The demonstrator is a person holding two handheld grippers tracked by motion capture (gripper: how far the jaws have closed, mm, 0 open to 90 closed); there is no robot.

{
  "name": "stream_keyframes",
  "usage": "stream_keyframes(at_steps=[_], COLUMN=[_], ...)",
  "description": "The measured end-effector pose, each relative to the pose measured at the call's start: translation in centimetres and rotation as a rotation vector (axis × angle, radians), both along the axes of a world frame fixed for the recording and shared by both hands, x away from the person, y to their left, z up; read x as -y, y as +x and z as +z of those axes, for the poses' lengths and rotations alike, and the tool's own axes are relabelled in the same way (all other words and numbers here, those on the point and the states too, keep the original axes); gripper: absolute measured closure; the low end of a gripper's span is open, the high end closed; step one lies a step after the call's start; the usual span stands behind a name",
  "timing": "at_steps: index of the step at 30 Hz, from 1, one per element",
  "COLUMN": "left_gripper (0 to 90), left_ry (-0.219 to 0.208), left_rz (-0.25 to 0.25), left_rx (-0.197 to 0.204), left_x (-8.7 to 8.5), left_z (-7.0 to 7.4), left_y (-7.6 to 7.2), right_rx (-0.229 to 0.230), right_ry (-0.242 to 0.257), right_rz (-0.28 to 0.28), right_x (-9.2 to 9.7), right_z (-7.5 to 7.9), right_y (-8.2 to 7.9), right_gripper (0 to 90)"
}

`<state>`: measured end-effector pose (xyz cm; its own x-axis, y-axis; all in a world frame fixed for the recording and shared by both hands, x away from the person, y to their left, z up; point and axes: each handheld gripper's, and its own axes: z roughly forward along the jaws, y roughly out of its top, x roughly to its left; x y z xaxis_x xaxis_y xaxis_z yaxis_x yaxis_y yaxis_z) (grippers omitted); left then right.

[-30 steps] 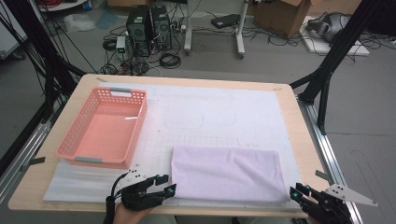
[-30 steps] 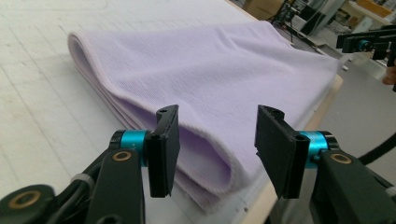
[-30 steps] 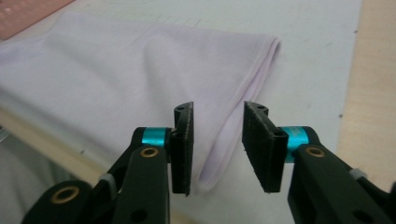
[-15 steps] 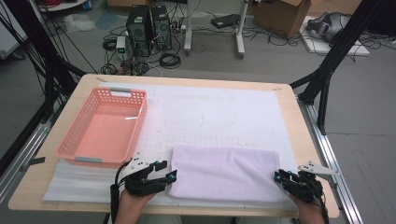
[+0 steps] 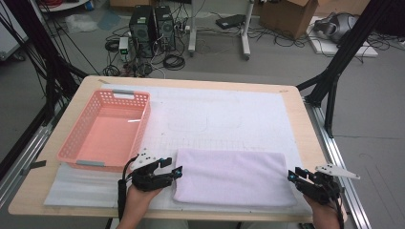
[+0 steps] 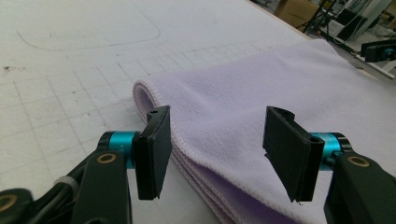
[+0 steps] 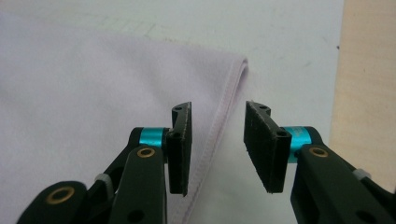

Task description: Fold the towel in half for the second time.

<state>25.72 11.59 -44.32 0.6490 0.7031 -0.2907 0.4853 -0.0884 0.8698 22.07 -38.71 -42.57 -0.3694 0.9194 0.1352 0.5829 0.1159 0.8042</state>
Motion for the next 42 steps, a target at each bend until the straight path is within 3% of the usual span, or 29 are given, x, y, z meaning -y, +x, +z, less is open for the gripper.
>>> stream_keyframes(at_steps=[4, 8, 13, 16, 19, 21, 25, 27, 30, 33, 37, 38, 40, 42], left_gripper=[47.0, 50.5, 56.0, 54.4, 45.8, 42.4, 39.5, 39.5, 41.4, 51.7, 75.8, 77.4, 79.0, 79.5], left_ry=[0.024, 0.054, 0.087, 0.09, 0.07, 0.067, 0.057, 0.08, 0.13, 0.162, 0.119, 0.103, 0.096, 0.075], left_rz=[-0.011, 0.007, 0.044, 0.074, 0.105, 0.114, 0.116, 0.079, 0.039, 0.025, -0.001, 0.01, 0.031, 0.055], left_rx=[-0.024, -0.036, -0.048, -0.056, -0.063, -0.073, -0.127, -0.156, -0.136, -0.114, -0.163, -0.175, -0.163, -0.116], left_x=[0.6, 1.2, 1.5, 1.6, 1.5, 1.4, 1.3, 1.6, 2.4, 2.8, 2.7, 2.7, 2.6, 2.5], left_z=[-0.3, -0.5, -0.4, -0.5, -0.6, -0.8, -1.0, -1.1, -1.0, -1.0, -1.1, -1.1, -0.9, -0.4], left_y=[1.5, 3.0, 4.4, 4.9, 5.2, 5.5, 6.0, 6.3, 6.5, 6.6, 6.8, 6.8, 6.9, 7.0], right_rx=[0.01, 0.026, -0.009, -0.049, -0.022, -0.026, -0.01, -0.027, -0.074, -0.08, -0.091, -0.101, -0.101, -0.077], right_ry=[-0.032, -0.04, -0.033, -0.121, -0.173, -0.14, -0.095, -0.109, -0.111, -0.08, -0.011, 0.012, 0.01, -0.002], right_rz=[0.039, 0.093, 0.179, 0.16, 0.041, 0.021, 0.027, 0.042, 0.084, 0.1, 0.139, 0.145, 0.151, 0.144], right_x=[-0.4, -1.2, -2.7, -3.2, -2.6, -2.2, -1.8, -1.5, -1.1, -0.9, -0.6, -0.5, -0.5, -0.6], right_z=[-0.3, -0.4, -0.8, -1.5, -1.7, -1.7, -1.1, -1.1, -1.7, -2.0, -2.3, -2.3, -2.1, -1.8], right_y=[1.4, 3.5, 6.4, 7.7, 7.9, 7.9, 7.6, 7.9, 8.3, 8.4, 8.4, 8.4, 8.4, 8.5], right_gripper=[62.4, 71.9, 81.0, 82.0, 85.3, 83.4, 58.3, 50.6, 48.7, 50.5, 71.6, 76.5, 82.1, 82.9])
